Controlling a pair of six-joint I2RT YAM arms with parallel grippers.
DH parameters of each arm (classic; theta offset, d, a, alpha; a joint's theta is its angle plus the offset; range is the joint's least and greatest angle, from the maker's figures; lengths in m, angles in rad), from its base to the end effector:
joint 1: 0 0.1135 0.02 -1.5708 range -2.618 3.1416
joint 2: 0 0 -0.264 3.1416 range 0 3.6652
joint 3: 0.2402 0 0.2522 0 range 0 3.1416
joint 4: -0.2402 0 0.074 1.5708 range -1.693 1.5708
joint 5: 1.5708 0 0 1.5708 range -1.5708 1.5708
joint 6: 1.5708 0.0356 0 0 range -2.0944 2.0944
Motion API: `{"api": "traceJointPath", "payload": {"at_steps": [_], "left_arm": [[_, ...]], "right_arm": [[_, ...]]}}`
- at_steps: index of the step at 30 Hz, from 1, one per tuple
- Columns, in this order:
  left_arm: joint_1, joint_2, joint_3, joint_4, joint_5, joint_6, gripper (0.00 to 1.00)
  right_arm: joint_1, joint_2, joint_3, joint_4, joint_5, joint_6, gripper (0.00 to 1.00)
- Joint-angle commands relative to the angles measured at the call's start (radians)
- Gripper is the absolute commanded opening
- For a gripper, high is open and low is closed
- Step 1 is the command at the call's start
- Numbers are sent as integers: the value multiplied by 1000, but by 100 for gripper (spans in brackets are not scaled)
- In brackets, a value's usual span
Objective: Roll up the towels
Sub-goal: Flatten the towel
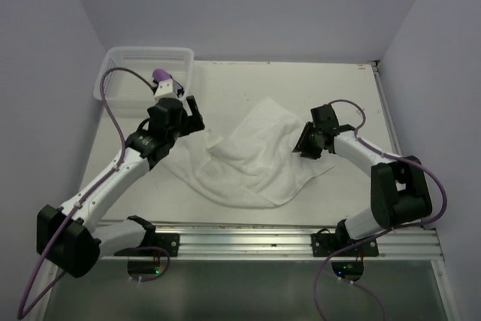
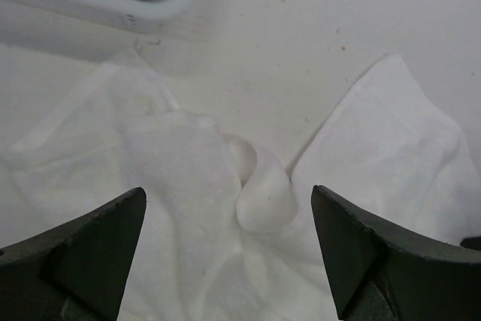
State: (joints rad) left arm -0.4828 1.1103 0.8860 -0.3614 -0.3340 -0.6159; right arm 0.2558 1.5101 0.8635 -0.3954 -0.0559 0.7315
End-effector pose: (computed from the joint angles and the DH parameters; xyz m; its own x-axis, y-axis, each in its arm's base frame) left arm 0.2220 -0.1032 0.2945 -0.5132 -0.3472 -0.7849 -0.1223 0.9348 -0.3335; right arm 0.2809 0.0755 0.1827 -0.8086 0.4779 -0.3432 0.3497 0.8595 0.3729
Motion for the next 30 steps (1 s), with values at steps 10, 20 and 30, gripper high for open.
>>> {"api": "traceJointPath", "payload": {"at_steps": [10, 20, 30], "left_arm": [[85, 454, 199, 47, -94, 61, 92], [85, 580, 215, 173, -261, 50, 71], [84, 700, 231, 276, -289, 78, 56]], "right_arm": [[0, -24, 5, -20, -33, -83, 39], [0, 2, -32, 16, -79, -110, 19], [0, 30, -49, 50, -93, -113, 14]]}}
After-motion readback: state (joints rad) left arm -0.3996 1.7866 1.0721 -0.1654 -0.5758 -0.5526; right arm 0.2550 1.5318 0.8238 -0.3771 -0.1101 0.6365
